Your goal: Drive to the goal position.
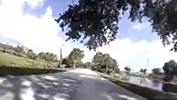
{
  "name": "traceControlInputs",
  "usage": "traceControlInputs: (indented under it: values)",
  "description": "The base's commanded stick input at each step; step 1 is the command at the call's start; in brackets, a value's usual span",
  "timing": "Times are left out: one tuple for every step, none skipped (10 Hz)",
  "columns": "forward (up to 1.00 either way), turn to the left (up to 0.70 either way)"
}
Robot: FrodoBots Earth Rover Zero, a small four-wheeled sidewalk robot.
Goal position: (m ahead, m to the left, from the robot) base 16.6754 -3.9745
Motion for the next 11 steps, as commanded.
traceControlInputs:
  values:
    - [0.85,0.0]
    - [0.85,0.0]
    - [0.85,0.07]
    - [0.85,0.13]
    - [0.85,0.2]
    - [0.85,0.27]
    - [0.85,0.33]
    - [0.85,0.34]
    - [0.85,0.34]
    - [0.85,0.28]
    - [0.85,0.15]
